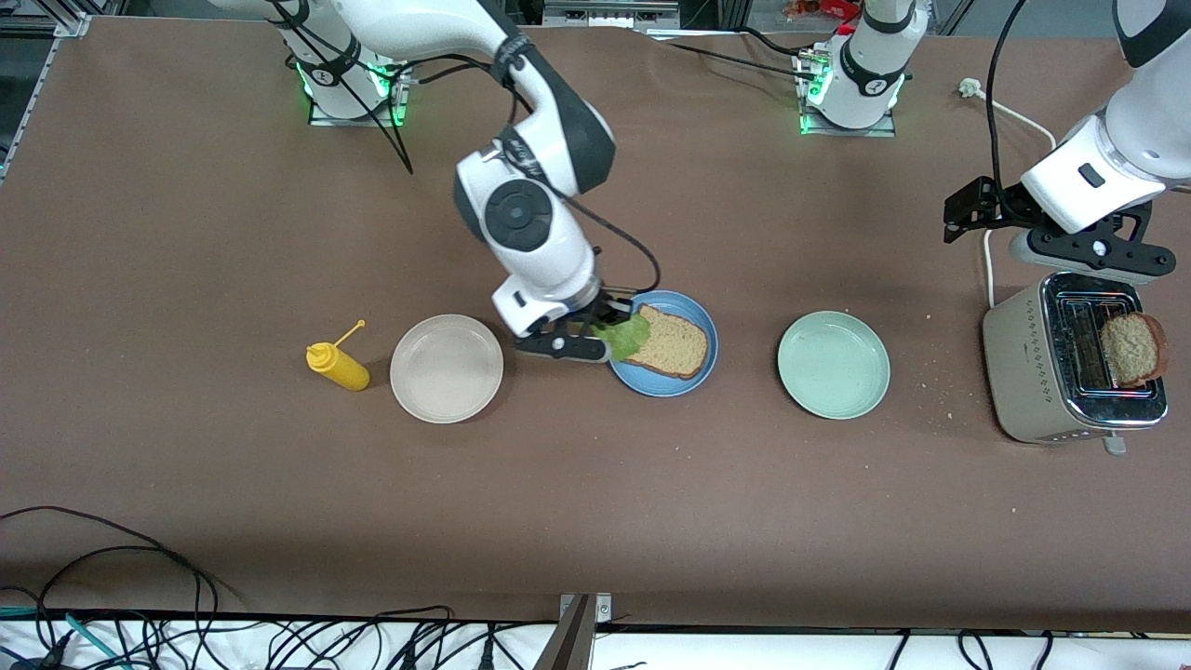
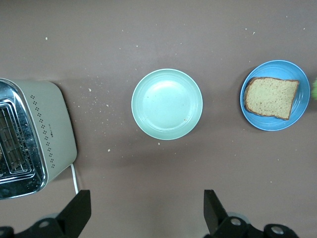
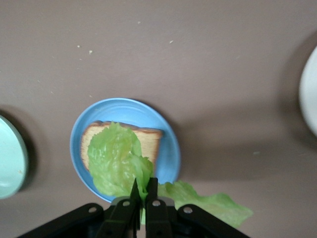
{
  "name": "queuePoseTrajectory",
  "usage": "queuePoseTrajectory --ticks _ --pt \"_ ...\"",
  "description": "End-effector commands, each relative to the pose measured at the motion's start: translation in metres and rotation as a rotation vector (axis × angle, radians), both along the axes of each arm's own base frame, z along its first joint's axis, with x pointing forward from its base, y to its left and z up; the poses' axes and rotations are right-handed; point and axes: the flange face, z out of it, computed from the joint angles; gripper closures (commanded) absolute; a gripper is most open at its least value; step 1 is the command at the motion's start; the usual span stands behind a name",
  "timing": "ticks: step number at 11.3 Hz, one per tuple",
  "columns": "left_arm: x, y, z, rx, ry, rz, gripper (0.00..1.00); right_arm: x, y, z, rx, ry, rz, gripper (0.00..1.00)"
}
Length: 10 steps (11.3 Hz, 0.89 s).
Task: Make sandwich in blue plate with both arms
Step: 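Carry the lettuce with the right gripper over the bread slice, then lower the lettuce onto the bread and open the right gripper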
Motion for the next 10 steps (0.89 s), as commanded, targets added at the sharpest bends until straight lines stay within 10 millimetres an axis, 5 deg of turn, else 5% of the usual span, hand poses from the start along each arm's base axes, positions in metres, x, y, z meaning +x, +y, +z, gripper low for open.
queuePoseTrajectory --ticks 1,4,10 --pt "0.003 -0.001 0.005 0.008 -0.005 0.002 0.0 -0.023 0.065 -0.044 0.085 -0.03 -0.165 1.0" --pt "0.003 -0.001 0.005 0.008 -0.005 0.002 0.0 -0.046 0.093 -0.079 0.077 -0.036 -0.205 1.0" --pt "0.004 0.001 0.005 0.008 -0.005 0.003 0.0 -0.04 0.087 -0.113 0.057 -0.063 -0.181 1.0"
